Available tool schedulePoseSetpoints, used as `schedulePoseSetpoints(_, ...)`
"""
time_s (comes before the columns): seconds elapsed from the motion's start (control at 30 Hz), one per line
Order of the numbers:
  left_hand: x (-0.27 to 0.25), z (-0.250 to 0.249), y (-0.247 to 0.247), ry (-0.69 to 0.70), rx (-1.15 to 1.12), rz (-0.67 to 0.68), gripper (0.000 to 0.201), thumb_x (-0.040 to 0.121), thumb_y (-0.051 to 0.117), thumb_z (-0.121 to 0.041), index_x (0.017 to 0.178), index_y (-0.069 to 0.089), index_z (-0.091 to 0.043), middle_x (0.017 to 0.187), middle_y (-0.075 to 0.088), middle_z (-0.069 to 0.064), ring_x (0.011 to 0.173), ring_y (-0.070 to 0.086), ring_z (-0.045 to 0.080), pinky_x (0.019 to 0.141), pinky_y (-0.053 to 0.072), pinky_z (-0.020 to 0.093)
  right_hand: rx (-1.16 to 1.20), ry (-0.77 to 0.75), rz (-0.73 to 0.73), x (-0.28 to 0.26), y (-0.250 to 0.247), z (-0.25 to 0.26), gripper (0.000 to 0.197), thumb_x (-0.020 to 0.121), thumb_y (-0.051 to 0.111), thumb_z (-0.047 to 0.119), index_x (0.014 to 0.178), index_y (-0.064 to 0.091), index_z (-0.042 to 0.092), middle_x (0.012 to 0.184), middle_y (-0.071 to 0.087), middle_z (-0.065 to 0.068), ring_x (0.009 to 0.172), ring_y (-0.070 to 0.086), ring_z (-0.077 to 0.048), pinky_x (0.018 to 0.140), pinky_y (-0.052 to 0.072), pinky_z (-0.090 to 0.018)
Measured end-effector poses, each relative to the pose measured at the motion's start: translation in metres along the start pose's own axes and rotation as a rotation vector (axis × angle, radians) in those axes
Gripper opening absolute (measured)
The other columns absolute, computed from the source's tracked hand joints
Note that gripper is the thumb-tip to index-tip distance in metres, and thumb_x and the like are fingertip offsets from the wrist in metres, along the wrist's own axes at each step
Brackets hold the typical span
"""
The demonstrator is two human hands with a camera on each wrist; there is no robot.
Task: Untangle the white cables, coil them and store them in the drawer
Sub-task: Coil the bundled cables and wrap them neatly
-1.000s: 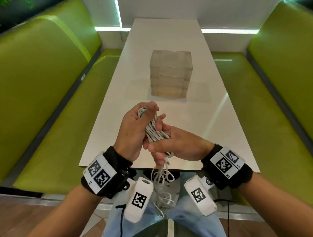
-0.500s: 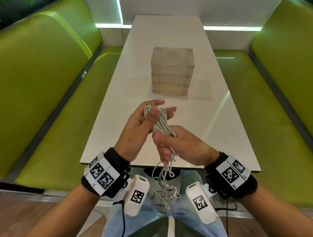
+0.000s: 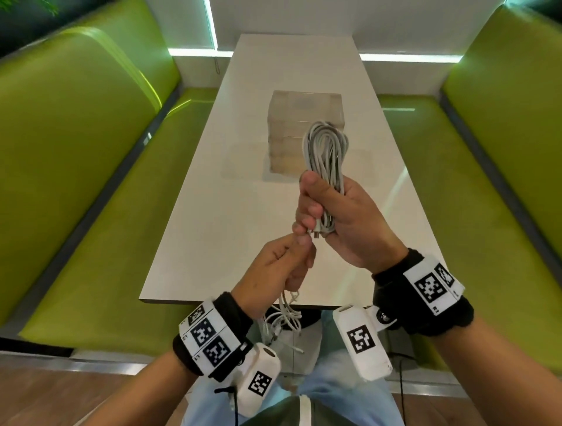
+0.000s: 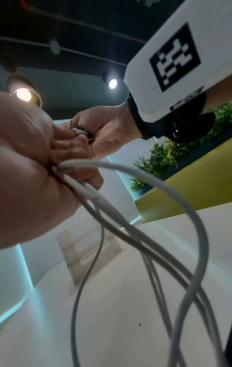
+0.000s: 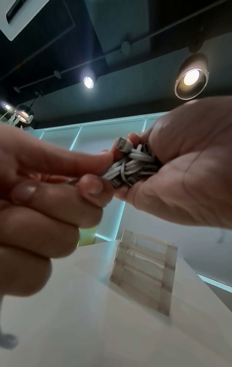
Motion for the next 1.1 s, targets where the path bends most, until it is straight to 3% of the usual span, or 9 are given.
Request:
schedulePoseSetpoints(0.13,-0.002,0.0,-0.002,-0.043,-0.131,0.15,0.051,0.085,0.048,-0.064,0.063,0.051,-0.018,0.043,0.026,-0.009,0.035,0.041,0.012,0.063,0.048,0.031,0.038,-0.011,0.006,0.001,-0.002,0.007,0.017,0.091,0.048,0.026,0.083,0.045,0.012,0.052,0.04,0.004,0.048,0.044,-0.011,0.056,0.045,-0.028)
schedulePoseSetpoints(0.3,-0.003,-0.005,-0.009,-0.151,-0.138,0.128,0.041,0.091,0.045,-0.046,0.065,0.055,-0.016,0.045,0.029,-0.006,0.035,0.029,0.009,0.045,0.04,0.022,0.013,0.004,0.015,0.002,-0.006,0.009,0.016,0.093,0.048,0.025,0.083,0.044,0.012,0.052,0.041,0.005,0.048,0.045,-0.011,0.057,0.045,-0.028)
schedulePoseSetpoints(0.53,-0.004,0.002,-0.016,-0.178,-0.02,0.232,0.048,0.091,0.044,-0.055,0.068,0.056,-0.015,0.044,0.035,-0.006,0.045,0.056,0.018,0.069,0.051,0.037,0.012,-0.002,-0.012,0.002,-0.013,0.019,0.021,0.095,0.045,0.024,0.078,0.047,0.012,0.05,0.041,0.007,0.047,0.045,-0.01,0.054,0.045,-0.027)
schedulePoseSetpoints(0.67,-0.003,0.003,-0.02,-0.194,0.01,0.204,0.051,0.079,0.054,-0.067,0.065,0.053,-0.018,0.044,0.032,-0.009,0.037,0.033,0.008,0.045,0.036,0.02,0.0,-0.008,-0.015,0.003,-0.014,0.02,0.02,0.093,0.047,0.025,0.079,0.049,0.012,0.05,0.042,0.006,0.047,0.045,-0.011,0.055,0.045,-0.027)
schedulePoseSetpoints(0.73,-0.003,0.004,-0.02,-0.154,0.044,0.178,0.047,0.084,0.05,-0.062,0.064,0.052,-0.019,0.043,0.034,-0.009,0.037,0.032,0.007,0.043,0.033,0.018,0.009,-0.01,-0.027,0.003,-0.014,0.02,0.02,0.093,0.046,0.026,0.078,0.05,0.012,0.05,0.042,0.006,0.047,0.045,-0.011,0.055,0.045,-0.027)
schedulePoseSetpoints(0.83,-0.001,0.006,-0.02,-0.027,0.118,0.168,0.045,0.088,0.045,-0.061,0.069,0.054,-0.022,0.055,0.057,-0.001,0.065,0.065,0.02,0.071,0.051,0.029,0.027,-0.019,-0.037,0.004,-0.013,0.022,0.023,0.096,0.044,0.024,0.078,0.051,0.012,0.05,0.041,0.006,0.046,0.045,-0.01,0.055,0.045,-0.027)
schedulePoseSetpoints(0.9,0.0,0.01,-0.019,0.013,0.115,0.18,0.041,0.09,0.043,-0.056,0.073,0.054,-0.021,0.062,0.062,0.003,0.087,0.069,0.03,0.094,0.048,0.039,0.034,-0.026,-0.029,0.005,-0.012,0.022,0.023,0.096,0.043,0.024,0.078,0.051,0.012,0.05,0.041,0.007,0.046,0.045,-0.01,0.054,0.045,-0.027)
schedulePoseSetpoints(1.03,0.0,0.013,-0.019,0.042,0.093,0.117,0.04,0.087,0.05,-0.059,0.072,0.056,-0.023,0.052,0.042,-0.006,0.057,0.06,0.019,0.084,0.052,0.041,0.037,-0.038,-0.012,0.006,-0.011,0.023,0.022,0.096,0.043,0.024,0.079,0.052,0.012,0.05,0.042,0.007,0.047,0.045,-0.01,0.055,0.045,-0.027)
schedulePoseSetpoints(1.1,0.0,0.014,-0.022,0.078,0.155,0.093,0.031,0.087,0.053,-0.054,0.08,0.06,-0.025,0.061,0.052,-0.005,0.067,0.062,0.018,0.083,0.052,0.037,0.037,-0.055,-0.011,0.007,-0.012,0.026,0.022,0.097,0.043,0.023,0.079,0.051,0.012,0.051,0.042,0.007,0.047,0.045,-0.01,0.056,0.045,-0.027)
Point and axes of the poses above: each hand's wrist, its own x-axis towards the middle knuckle, its own y-axis out of the palm, z = x × y, the point moved 3 cm from there along x, towards the middle knuckle
